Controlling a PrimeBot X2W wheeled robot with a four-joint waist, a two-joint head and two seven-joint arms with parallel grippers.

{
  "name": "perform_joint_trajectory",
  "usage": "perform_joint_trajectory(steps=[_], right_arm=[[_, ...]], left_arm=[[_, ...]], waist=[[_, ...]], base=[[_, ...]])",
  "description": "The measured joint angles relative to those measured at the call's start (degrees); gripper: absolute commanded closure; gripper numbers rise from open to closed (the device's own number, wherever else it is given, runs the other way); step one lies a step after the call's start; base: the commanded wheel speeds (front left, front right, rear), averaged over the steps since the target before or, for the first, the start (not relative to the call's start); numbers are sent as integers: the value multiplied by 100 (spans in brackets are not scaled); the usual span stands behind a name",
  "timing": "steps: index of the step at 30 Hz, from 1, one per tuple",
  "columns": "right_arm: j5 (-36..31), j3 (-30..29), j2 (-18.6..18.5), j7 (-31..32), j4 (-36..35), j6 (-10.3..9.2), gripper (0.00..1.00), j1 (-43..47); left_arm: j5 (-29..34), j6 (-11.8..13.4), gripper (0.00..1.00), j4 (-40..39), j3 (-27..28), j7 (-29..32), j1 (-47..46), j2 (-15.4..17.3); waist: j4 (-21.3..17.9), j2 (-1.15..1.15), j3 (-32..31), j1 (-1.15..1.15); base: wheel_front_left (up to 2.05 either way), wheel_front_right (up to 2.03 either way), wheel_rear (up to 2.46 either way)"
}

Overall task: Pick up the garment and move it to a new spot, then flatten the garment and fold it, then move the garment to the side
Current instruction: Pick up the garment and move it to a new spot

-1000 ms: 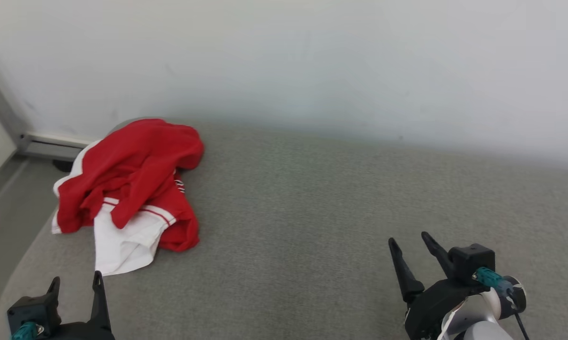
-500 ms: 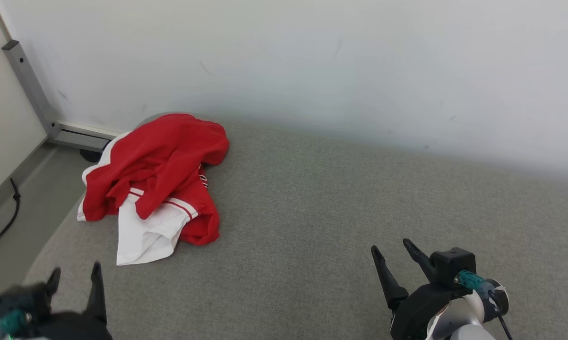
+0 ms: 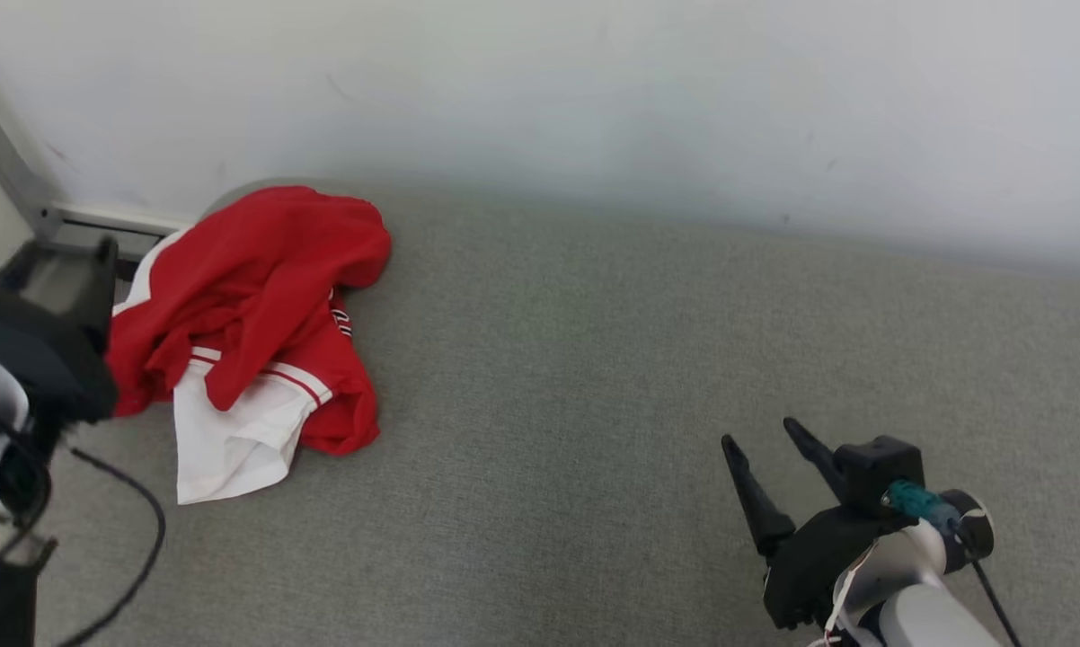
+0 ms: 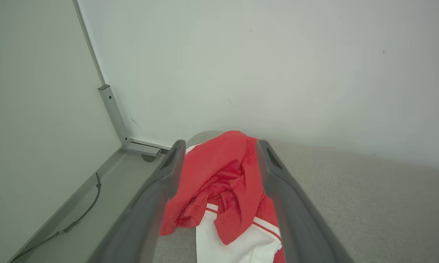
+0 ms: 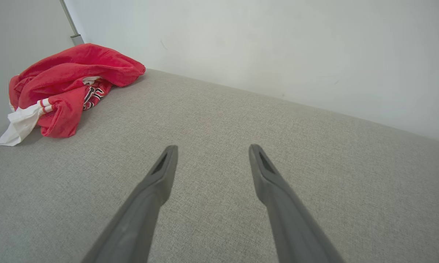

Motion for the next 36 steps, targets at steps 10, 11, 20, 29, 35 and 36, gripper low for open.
perform_joint_trajectory(steps=[10, 11, 20, 29, 35, 36], right_arm=[[-207, -22, -308, 287, -372, 47, 0, -488], [-214, -24, -327, 303, -423, 53, 0, -520], [-292, -25, -476, 512, -650, 89, 0, -782], [-344, -98, -598, 658, -864, 82, 0, -940], [-346, -116, -615, 713, -915, 79, 0, -948], [-346, -122, -620, 713, -914, 75, 0, -950]], left_arm=[[-367, -7, 0, 1343, -246, 779, -1287, 314], [-335, -7, 0, 1438, -313, 817, -1428, 392], [-347, -7, 0, 2272, -939, 1024, -1942, 776], [-546, -7, 0, 2974, -1276, 1243, -2128, 778], [-604, -7, 0, 3293, -1451, 1328, -2241, 670], [-612, -7, 0, 3340, -1506, 1324, -2261, 651]], waist=[[-300, 0, 650, 1], [-332, 1, 716, 1], [-625, 1, 1276, 1], [-827, 1, 1743, 1], [-865, 1, 1982, 1], [-864, 1, 2011, 1]], base=[[0, 0, 0], [0, 0, 0], [0, 0, 0], [0, 0, 0], [0, 0, 0], [0, 0, 0]])
